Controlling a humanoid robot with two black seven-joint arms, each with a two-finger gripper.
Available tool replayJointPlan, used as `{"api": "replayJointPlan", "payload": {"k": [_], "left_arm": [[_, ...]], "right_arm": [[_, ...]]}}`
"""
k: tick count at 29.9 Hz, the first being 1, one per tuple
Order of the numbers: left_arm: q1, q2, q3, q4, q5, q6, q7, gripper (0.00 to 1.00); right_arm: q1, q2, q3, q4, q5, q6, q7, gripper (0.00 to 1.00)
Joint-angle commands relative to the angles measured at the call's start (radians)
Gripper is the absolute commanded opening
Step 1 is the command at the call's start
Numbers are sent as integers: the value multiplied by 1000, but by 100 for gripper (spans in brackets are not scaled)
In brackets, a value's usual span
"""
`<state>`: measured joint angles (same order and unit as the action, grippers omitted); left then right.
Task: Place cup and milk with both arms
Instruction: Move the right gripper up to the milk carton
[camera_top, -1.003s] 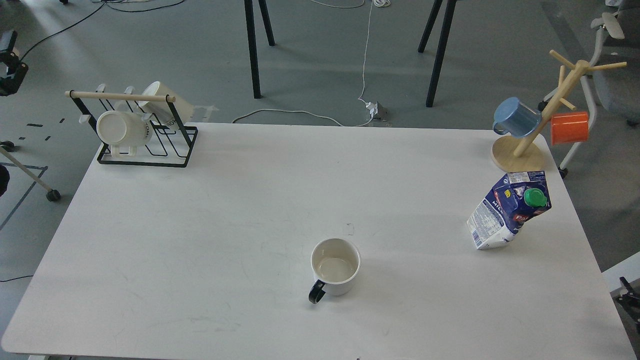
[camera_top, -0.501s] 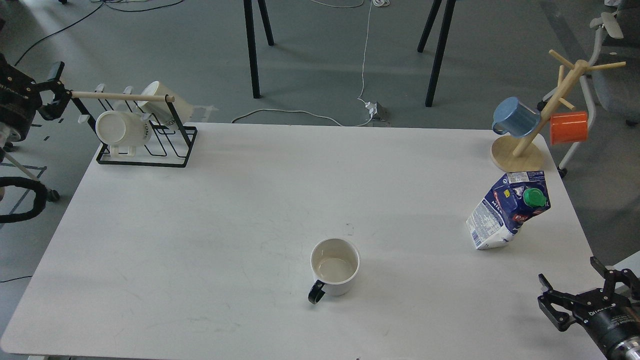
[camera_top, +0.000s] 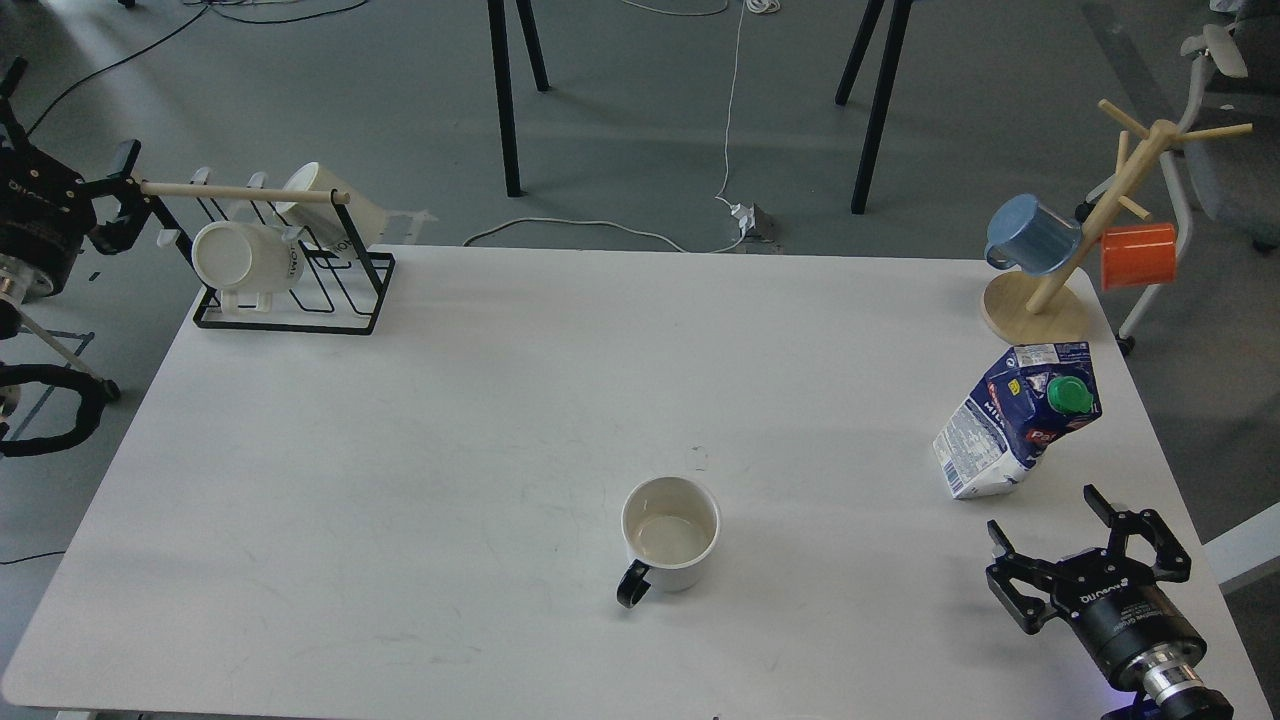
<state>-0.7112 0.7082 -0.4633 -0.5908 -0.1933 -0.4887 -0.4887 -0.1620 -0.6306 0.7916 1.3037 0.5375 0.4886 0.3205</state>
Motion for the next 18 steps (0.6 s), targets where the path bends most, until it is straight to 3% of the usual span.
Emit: {"api": "replayJointPlan", "payload": {"k": [1, 18], "left_arm": [[4, -13, 0, 0, 2, 0, 0, 99], [45, -19, 0, 5, 3, 0, 0, 99]], "right_arm": [[6, 9, 14, -1, 1, 0, 0, 100], [72, 63, 17, -23, 4, 0, 0, 100]]}}
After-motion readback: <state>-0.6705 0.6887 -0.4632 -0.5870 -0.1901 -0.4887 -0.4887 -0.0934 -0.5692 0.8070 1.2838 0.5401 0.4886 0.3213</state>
